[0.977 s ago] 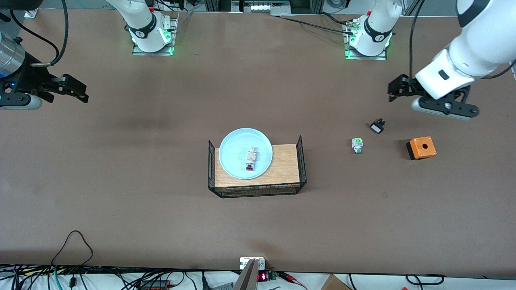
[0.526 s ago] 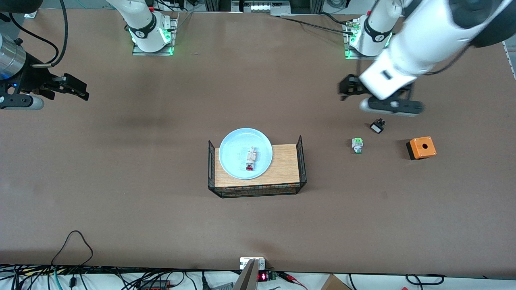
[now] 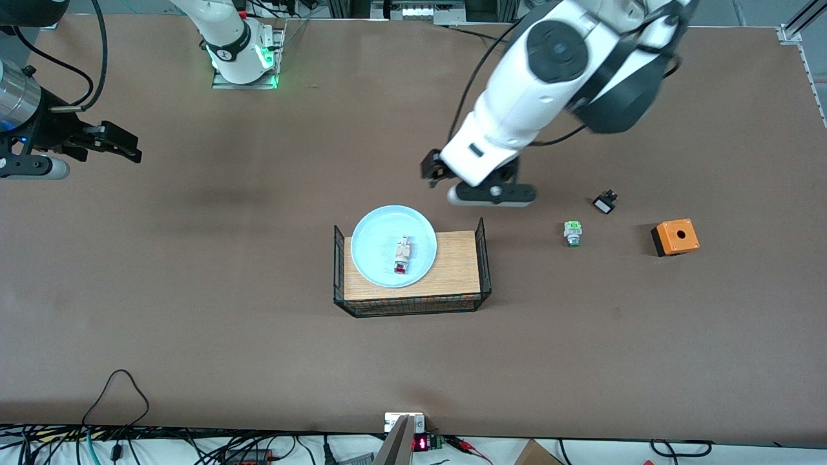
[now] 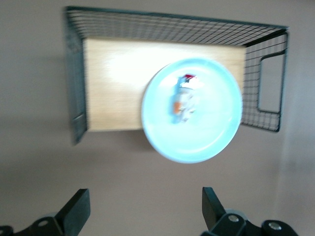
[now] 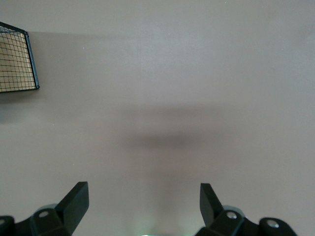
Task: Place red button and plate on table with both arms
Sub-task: 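Lower the left gripper and grasp the red button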
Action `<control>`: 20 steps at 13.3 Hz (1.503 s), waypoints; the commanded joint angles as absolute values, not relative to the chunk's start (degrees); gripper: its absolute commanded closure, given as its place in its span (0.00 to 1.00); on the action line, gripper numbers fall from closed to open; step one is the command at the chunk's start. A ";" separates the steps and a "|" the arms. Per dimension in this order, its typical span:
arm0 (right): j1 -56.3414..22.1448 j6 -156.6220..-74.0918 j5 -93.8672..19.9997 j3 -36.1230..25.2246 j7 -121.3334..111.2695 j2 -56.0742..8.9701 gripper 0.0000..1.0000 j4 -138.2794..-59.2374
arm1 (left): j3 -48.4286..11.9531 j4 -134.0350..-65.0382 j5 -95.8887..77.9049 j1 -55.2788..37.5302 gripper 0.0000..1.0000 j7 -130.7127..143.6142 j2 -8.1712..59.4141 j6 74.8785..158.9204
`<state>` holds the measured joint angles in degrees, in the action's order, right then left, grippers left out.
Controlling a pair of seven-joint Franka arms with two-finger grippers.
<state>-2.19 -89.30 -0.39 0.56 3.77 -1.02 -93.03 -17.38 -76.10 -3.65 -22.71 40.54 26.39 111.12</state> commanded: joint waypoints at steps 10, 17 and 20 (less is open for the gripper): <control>-5.09 -90.71 -1.14 1.32 1.06 -1.49 0.00 -92.11 | -9.16 -72.51 11.85 -36.10 0.00 44.91 42.28 135.09; -12.56 -92.72 -1.32 1.32 1.05 -1.67 0.00 -91.93 | -6.50 -73.12 16.35 -38.67 0.74 47.72 42.80 135.00; -15.72 -94.22 -1.32 1.32 1.05 -2.81 0.00 -91.93 | -6.59 -72.95 16.26 -38.06 0.83 47.37 41.41 133.08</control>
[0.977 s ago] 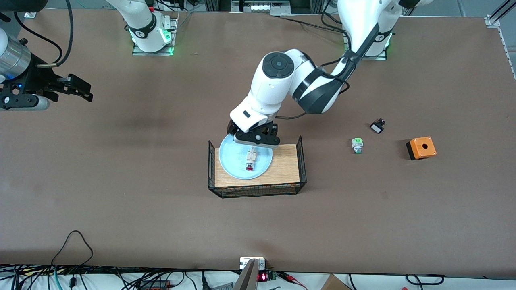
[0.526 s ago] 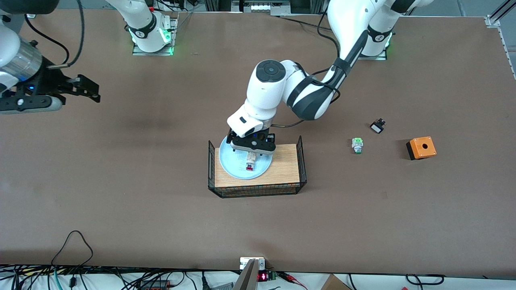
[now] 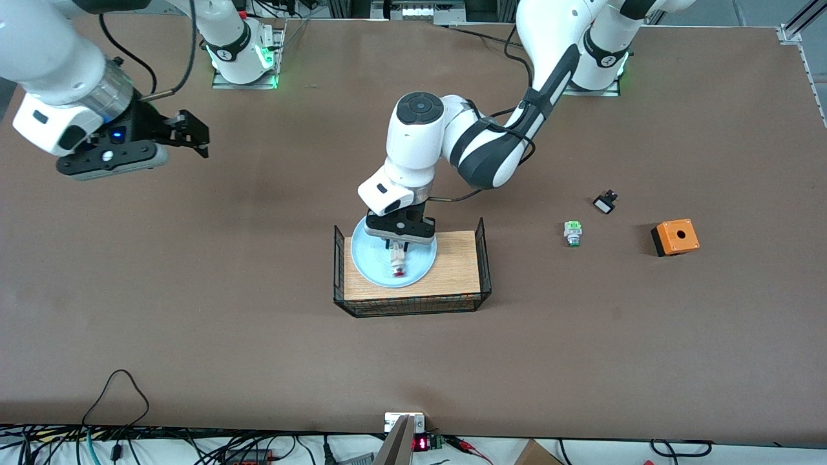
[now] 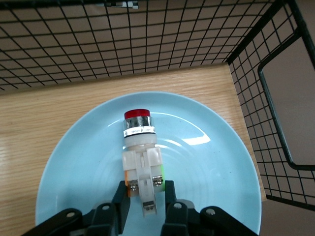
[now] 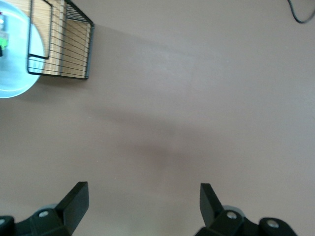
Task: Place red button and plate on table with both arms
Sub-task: 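Lift the button with the left gripper while the right gripper reaches the plate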
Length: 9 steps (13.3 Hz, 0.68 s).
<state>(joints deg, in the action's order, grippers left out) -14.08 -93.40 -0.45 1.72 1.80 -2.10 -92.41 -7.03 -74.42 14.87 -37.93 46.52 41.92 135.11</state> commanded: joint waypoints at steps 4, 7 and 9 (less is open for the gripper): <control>-19.06 -95.36 -1.32 1.32 1.23 -3.60 0.00 -91.93 | -6.68 -72.51 15.64 -37.18 0.85 47.02 35.25 123.59; -22.83 -96.41 -0.53 1.32 1.05 -4.91 0.00 -91.93 | -7.29 -72.51 15.64 -34.12 0.85 46.76 31.30 116.13; -27.31 -99.04 0.43 1.32 1.14 -6.32 0.00 -91.93 | -7.47 -72.51 15.56 -30.52 0.85 42.14 30.50 111.99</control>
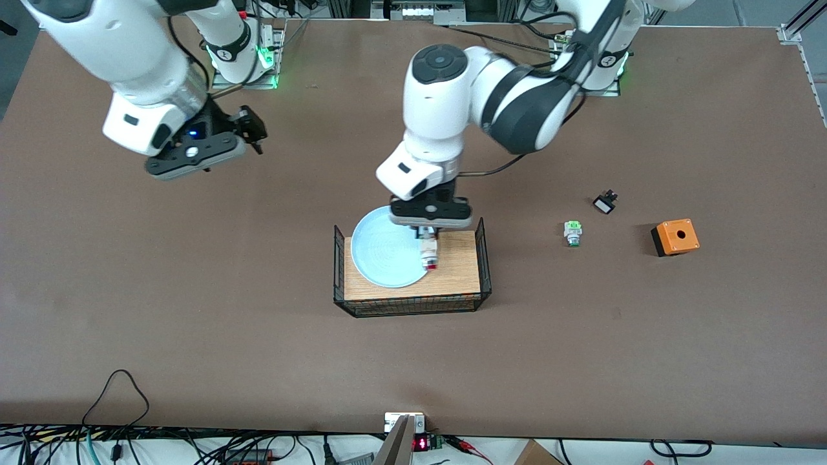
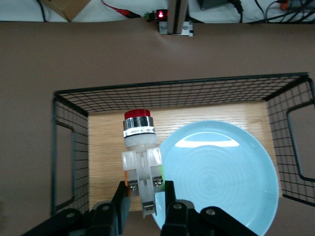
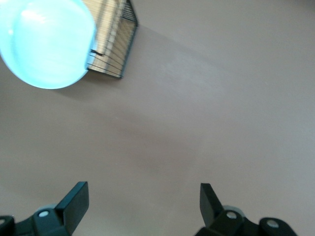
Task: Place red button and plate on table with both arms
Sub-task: 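Lift the button with the left gripper while the right gripper reaches the plate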
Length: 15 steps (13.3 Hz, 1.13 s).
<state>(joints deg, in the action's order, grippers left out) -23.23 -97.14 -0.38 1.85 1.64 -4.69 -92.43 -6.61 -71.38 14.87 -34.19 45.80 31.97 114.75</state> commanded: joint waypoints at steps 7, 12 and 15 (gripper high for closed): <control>-41.82 -108.97 12.11 1.32 0.88 -15.72 0.00 -91.93 | -7.21 -73.91 12.48 -17.60 0.83 11.03 29.09 104.86; -48.32 -115.56 19.23 1.32 0.97 -22.93 0.00 -91.93 | -7.21 -79.62 12.22 -11.52 0.83 6.15 31.37 107.22; -48.87 -119.25 22.93 1.23 0.88 -27.50 0.00 -91.93 | -7.29 -86.37 12.22 -8.36 0.83 6.06 32.17 115.28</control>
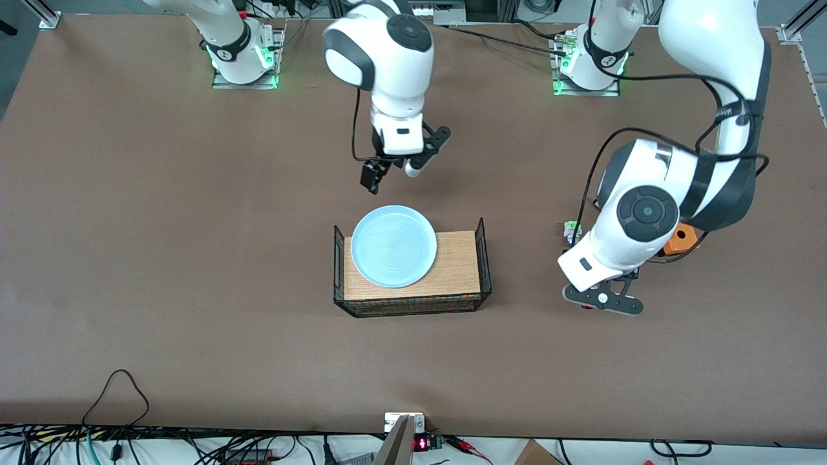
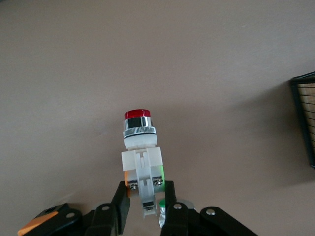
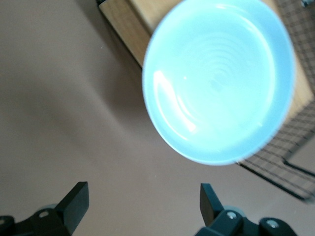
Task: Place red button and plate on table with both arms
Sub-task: 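Lower the button with the left gripper while the right gripper grips the plate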
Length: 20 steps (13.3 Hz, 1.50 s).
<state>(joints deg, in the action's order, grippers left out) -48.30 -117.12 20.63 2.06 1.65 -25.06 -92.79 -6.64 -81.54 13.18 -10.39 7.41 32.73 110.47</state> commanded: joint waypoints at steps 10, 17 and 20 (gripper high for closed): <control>-47.55 -122.61 22.85 0.79 -4.05 -31.29 0.12 -87.80 | -7.29 -102.83 12.22 -6.42 0.29 6.15 34.19 139.75; -47.90 -122.70 22.59 0.88 -3.43 -31.46 0.60 -87.80 | -9.40 -97.75 9.69 -6.50 0.00 6.68 26.12 125.37; -48.34 -122.70 22.59 0.79 -3.51 -31.46 0.91 -87.80 | -9.41 -89.86 2.22 -6.33 0.00 6.68 23.73 111.76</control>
